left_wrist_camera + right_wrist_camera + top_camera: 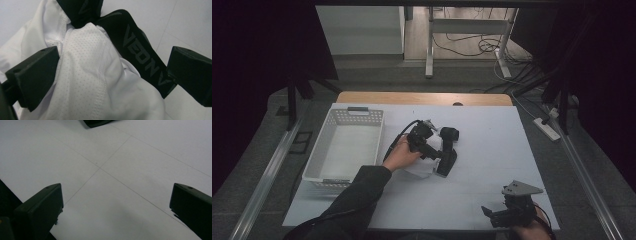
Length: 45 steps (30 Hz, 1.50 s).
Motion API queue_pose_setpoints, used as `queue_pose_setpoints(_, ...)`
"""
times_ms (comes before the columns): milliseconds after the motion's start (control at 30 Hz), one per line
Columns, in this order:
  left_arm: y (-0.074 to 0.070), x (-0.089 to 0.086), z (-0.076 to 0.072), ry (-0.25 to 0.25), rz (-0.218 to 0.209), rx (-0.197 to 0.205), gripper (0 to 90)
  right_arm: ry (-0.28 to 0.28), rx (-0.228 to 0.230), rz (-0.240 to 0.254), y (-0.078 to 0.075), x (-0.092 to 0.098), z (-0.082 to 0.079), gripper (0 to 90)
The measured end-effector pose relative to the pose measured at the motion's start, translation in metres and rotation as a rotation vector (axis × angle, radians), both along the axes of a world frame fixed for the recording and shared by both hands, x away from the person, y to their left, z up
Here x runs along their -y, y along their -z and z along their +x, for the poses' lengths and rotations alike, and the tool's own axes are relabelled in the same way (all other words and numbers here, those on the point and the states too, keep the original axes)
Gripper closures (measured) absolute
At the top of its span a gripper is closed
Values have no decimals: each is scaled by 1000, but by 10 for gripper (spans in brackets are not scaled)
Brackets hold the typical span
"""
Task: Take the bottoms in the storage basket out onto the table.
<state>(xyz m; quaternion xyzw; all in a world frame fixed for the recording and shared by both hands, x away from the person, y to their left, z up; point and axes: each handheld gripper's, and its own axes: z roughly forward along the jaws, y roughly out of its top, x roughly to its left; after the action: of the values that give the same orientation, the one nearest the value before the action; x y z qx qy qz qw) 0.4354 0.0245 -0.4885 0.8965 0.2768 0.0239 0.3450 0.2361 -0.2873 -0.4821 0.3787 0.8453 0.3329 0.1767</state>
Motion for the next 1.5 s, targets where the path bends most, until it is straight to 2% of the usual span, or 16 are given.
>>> queue_pose_setpoints(367, -10, -4, -5, 6, -12, 18, 0, 13, 0, 11, 0, 1, 0, 0)
queue_pose_setpoints(633, -19, -4, -10, 24, 3, 48, 0, 14, -3, 21, -1, 2, 1, 0)
queue_pose_setpoints(867, -23, -11, -11, 27, -13, 42, 0, 12, -6, 20, -1, 2, 1, 0)
queue_pose_setpoints(1067, -28, -18, -11, 34, -49, 31, 0, 13, -7, 20, -1, 2, 1, 0)
queue_pose_setpoints(1500, -31, -29, -18, 22, -62, 25, 0, 13, -8, 20, -1, 2, 1, 0)
